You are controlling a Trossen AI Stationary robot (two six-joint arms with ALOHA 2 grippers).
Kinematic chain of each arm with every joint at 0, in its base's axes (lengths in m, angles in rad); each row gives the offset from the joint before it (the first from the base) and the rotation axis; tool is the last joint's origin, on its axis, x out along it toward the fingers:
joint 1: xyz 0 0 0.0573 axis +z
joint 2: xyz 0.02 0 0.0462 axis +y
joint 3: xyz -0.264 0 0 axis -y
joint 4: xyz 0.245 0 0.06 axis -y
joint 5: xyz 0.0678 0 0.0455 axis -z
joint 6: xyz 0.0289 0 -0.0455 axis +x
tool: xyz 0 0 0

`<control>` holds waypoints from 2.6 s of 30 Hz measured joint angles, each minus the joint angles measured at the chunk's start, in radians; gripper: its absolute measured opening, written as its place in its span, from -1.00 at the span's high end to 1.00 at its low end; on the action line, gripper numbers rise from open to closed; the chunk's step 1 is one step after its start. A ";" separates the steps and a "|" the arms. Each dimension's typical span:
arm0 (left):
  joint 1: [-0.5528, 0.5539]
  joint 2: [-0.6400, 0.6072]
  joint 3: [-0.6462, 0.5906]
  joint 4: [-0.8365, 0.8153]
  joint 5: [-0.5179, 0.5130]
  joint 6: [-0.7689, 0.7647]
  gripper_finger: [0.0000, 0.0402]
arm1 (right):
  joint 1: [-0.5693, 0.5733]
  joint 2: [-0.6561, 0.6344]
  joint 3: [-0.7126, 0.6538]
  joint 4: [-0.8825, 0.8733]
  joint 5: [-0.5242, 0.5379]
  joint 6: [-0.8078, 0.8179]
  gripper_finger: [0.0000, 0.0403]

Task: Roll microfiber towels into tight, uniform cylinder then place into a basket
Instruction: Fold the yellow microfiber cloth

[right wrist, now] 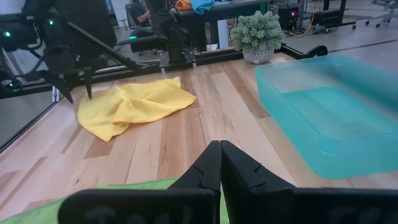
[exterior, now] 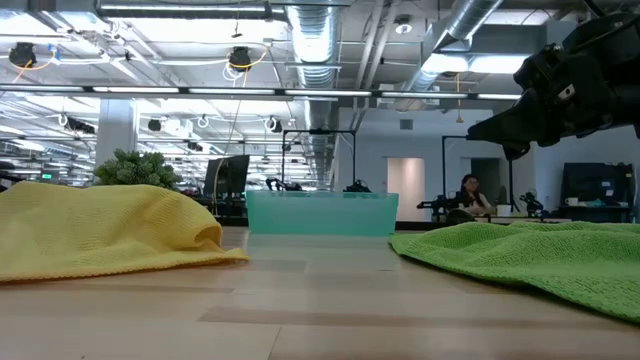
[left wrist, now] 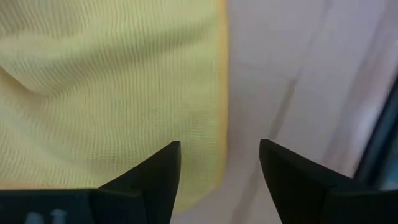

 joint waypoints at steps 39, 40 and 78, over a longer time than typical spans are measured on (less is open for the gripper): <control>-0.025 0.066 0.133 -0.270 -0.239 0.091 0.99 | 0.000 0.000 0.000 0.000 0.000 0.000 0.86; -0.025 0.066 0.134 -0.273 -0.244 0.098 0.99 | 0.000 0.000 0.000 0.000 0.000 0.000 0.86; -0.028 0.062 0.137 -0.249 -0.472 -0.139 1.00 | 0.059 0.000 0.034 0.102 0.000 0.174 0.86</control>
